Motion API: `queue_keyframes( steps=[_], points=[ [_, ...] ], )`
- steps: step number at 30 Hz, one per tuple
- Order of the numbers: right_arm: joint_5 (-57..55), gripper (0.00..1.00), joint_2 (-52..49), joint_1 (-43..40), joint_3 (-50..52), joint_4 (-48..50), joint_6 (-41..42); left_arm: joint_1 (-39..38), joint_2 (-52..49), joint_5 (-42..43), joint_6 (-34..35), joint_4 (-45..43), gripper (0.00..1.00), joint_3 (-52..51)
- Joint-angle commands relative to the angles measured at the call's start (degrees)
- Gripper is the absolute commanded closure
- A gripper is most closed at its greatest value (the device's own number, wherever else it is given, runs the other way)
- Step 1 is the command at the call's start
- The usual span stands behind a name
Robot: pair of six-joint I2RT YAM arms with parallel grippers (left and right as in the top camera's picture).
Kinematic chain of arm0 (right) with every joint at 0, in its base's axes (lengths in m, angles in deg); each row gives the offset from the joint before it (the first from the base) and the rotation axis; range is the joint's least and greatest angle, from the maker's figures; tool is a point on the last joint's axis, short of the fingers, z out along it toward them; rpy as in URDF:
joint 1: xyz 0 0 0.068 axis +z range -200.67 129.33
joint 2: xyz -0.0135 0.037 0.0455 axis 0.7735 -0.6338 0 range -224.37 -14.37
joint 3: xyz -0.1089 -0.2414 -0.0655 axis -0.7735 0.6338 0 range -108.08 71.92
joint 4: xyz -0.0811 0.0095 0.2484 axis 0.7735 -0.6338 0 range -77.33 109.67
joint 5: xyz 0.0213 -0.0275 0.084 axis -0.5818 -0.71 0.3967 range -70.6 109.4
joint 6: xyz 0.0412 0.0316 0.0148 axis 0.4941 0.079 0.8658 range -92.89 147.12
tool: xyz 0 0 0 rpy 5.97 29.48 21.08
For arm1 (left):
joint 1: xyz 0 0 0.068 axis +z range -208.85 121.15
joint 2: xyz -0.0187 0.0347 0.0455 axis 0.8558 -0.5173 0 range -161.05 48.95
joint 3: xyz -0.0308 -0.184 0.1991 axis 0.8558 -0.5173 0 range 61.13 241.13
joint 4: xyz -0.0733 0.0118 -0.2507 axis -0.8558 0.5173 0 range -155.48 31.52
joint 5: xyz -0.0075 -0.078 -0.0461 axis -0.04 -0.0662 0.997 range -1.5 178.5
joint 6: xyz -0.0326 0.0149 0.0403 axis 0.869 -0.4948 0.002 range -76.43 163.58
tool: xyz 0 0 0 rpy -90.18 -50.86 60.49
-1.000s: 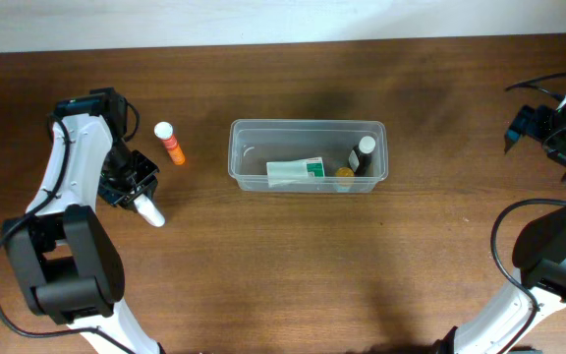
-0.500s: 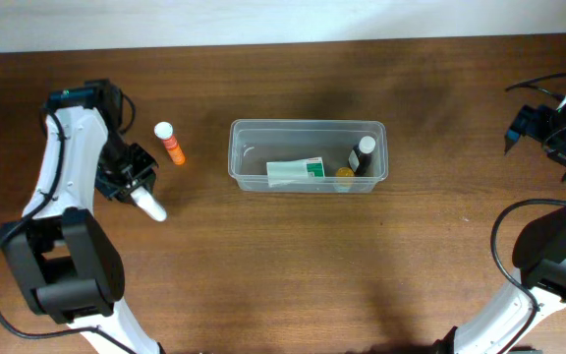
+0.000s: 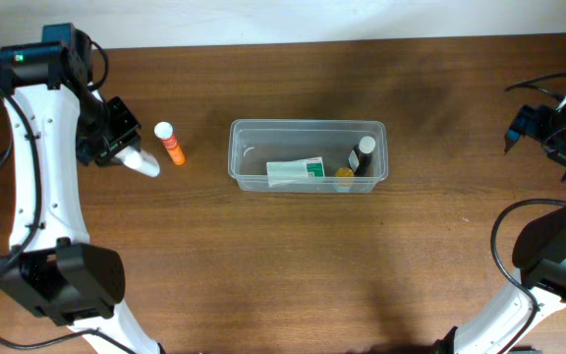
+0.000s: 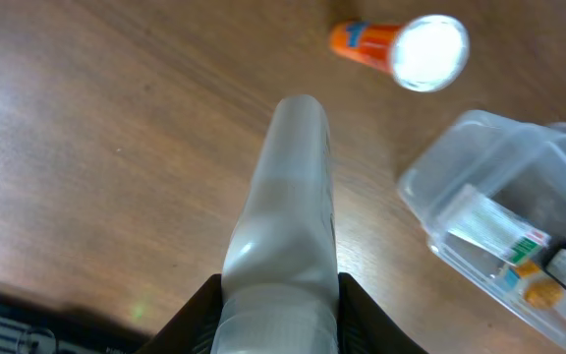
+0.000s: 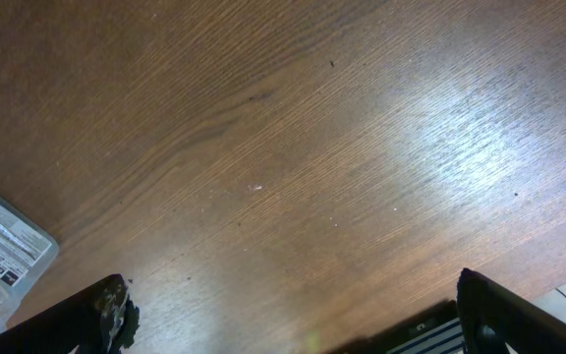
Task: Pack container
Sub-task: 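Lift the spray bottle and carry it right over the container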
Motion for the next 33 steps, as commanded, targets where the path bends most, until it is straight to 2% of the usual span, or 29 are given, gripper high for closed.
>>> queue_keyframes(
  steps=[1, 12, 23, 33],
  points=[
    [-0.92, 0.02, 2.12, 0.00, 0.00, 0.02, 0.55, -2.99, 4.79, 2.32, -1.79, 0.22, 0.87, 3.85],
    [-0.92, 0.02, 2.12, 0.00, 0.00, 0.00, 0.55, -16.48, 8.28, 2.29, -1.31, -0.92, 0.87, 7.50],
    [-0.90, 0.02, 2.12, 0.00, 0.00, 0.00, 0.55, -31.63, 5.75, -1.29, -0.48, -17.49, 0.87, 7.50],
    [-0.90, 0.02, 2.12, 0.00, 0.00, 0.00, 0.55, -37.33, -3.37, -6.08, -0.50, -23.67, 0.86, 7.50]
  ],
)
